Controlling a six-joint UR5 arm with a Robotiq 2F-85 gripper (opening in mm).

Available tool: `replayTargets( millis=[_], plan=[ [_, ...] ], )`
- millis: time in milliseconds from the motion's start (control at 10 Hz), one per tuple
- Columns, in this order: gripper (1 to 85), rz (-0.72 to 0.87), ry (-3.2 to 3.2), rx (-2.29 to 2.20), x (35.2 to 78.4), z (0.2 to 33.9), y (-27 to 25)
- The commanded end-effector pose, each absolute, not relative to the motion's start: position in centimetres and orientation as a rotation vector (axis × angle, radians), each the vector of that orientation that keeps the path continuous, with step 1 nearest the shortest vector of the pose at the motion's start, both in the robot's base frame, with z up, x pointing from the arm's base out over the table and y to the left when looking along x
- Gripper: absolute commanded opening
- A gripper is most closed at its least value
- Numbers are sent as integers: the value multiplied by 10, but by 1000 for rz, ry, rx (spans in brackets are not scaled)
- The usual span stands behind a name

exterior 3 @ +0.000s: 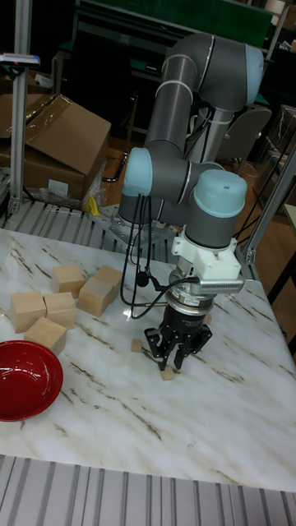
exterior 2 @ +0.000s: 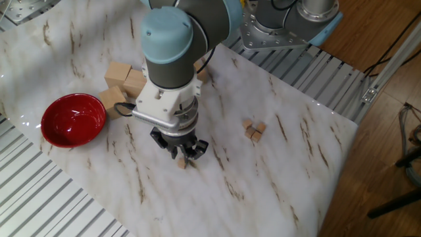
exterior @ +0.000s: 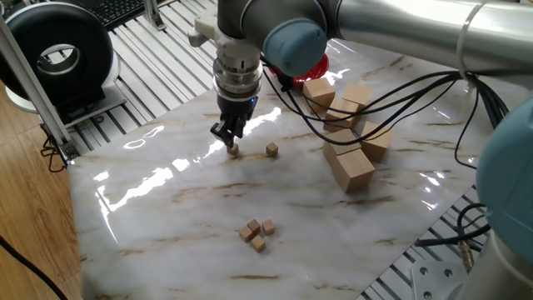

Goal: Stack the blocks into a pyramid shape

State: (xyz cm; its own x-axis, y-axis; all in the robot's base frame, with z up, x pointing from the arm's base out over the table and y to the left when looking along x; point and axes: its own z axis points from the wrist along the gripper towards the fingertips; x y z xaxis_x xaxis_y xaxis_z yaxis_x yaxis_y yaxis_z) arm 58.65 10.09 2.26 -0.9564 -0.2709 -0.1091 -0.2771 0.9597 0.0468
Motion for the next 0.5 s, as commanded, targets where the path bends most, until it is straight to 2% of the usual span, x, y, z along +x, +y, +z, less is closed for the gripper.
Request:
replayTargets(
  millis=[0,400],
  plan=[
    [357,128,2983,-396,595,12,107],
    [350,120,2977,-391,594,4,107]
  ],
)
